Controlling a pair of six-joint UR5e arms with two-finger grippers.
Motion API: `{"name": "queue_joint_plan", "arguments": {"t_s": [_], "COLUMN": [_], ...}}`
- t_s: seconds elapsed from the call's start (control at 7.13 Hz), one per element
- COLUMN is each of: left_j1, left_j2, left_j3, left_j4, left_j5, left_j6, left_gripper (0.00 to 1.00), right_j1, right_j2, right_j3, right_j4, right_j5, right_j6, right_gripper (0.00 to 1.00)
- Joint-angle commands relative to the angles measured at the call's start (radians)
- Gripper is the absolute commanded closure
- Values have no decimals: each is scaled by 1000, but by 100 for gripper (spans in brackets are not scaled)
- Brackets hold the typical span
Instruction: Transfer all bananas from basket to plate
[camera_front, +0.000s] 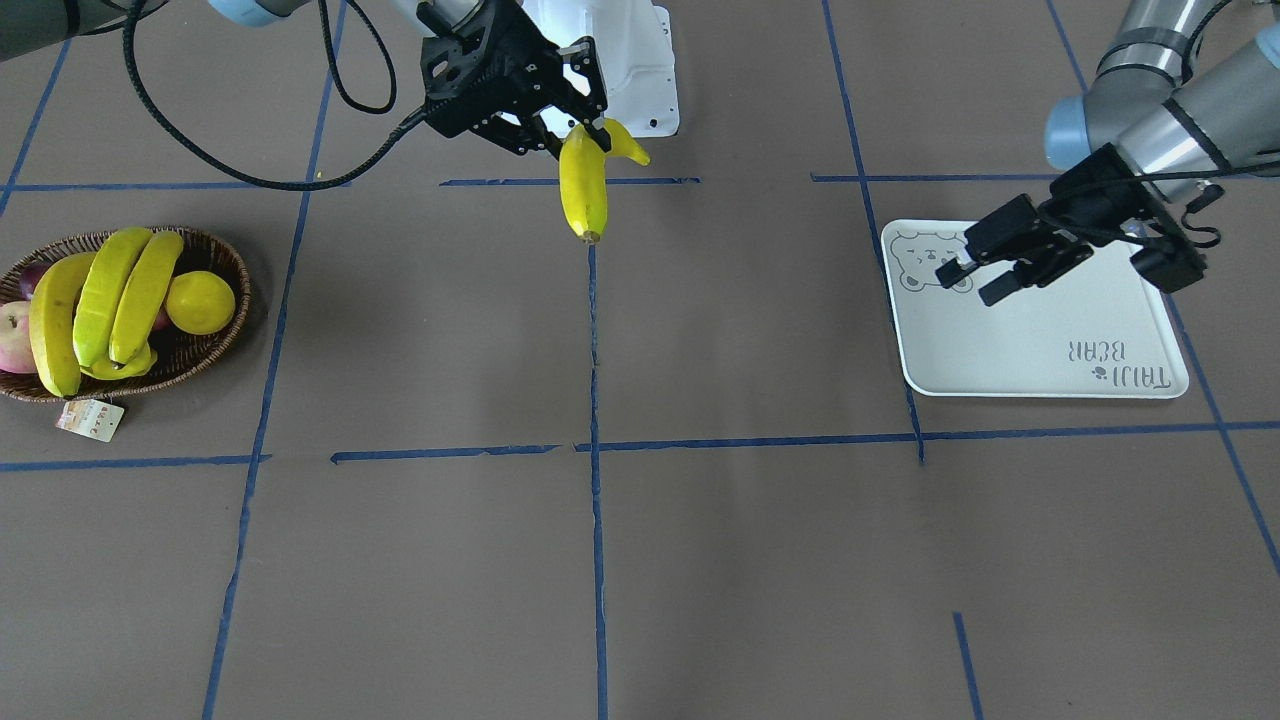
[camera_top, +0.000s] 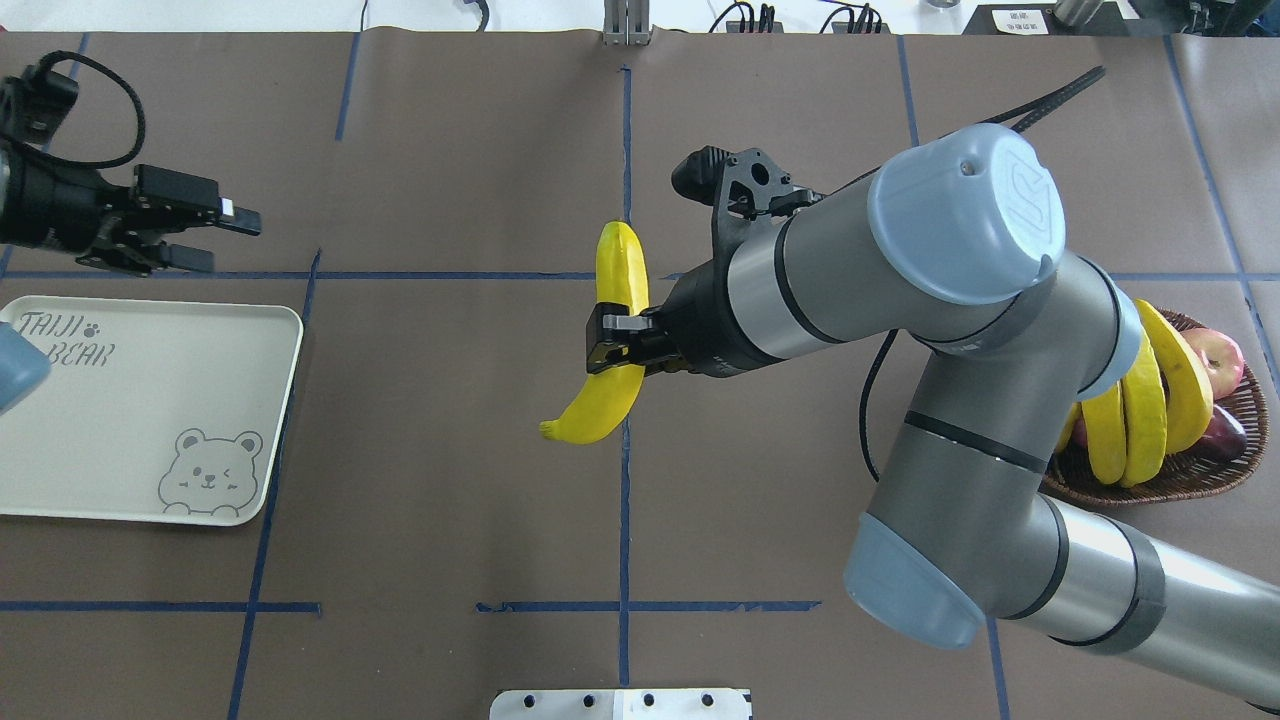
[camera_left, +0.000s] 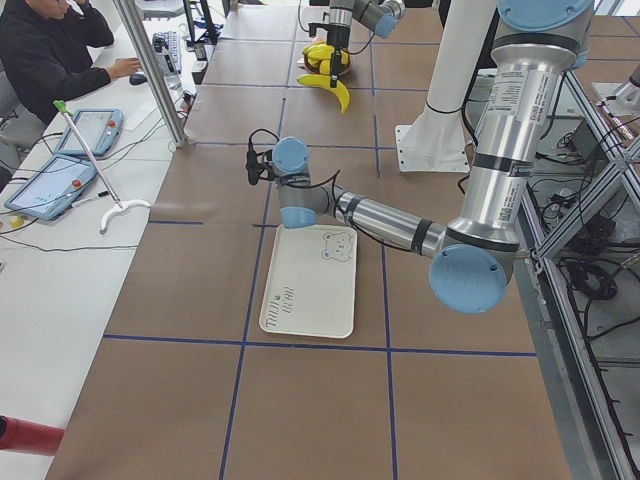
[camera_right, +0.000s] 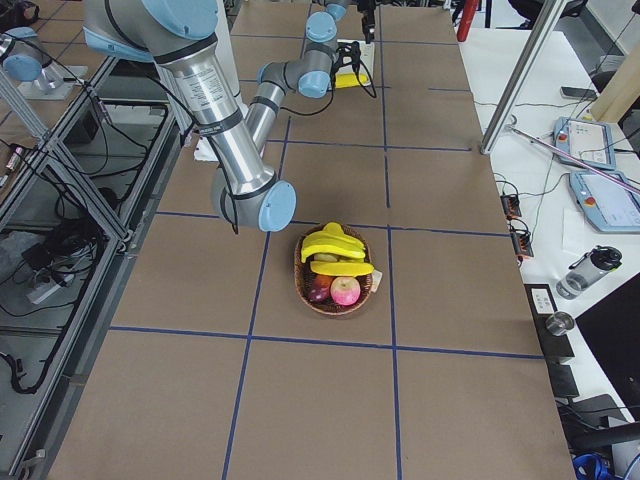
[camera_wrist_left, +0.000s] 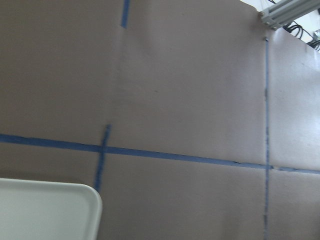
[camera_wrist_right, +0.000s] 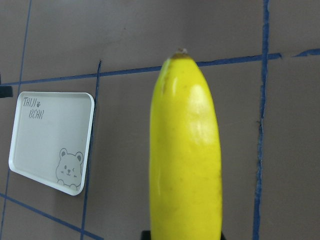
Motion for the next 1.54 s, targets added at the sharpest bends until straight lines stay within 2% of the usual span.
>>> {"name": "queue_joint_plan", "arguments": {"t_s": [0.0, 0.14, 0.56, 1.12, 1.4], "left_j1": [86, 141, 223, 332, 338], "left_j2": [-71, -128, -292, -306, -308], "left_j3": [-15, -15, -14, -14, -20], "left_j4": [-154, -151, -125, -117, -119], "left_j5": [57, 70, 82, 218, 220], "left_j6": [-281, -332, -497, -500, -502], "left_gripper": [1, 1, 3, 6, 11], "right_j1": [-28, -47, -70, -79, -79], "right_j2": [30, 45, 50, 55, 55], "right_j3": [-14, -21, -25, -23, -23], "right_j4": [-1, -4, -4, 0, 0], "right_j5": [-7, -48, -64, -62, -62], "right_j6": [8, 13, 13, 14, 14], "right_gripper": [99, 99, 100, 100, 100]}}
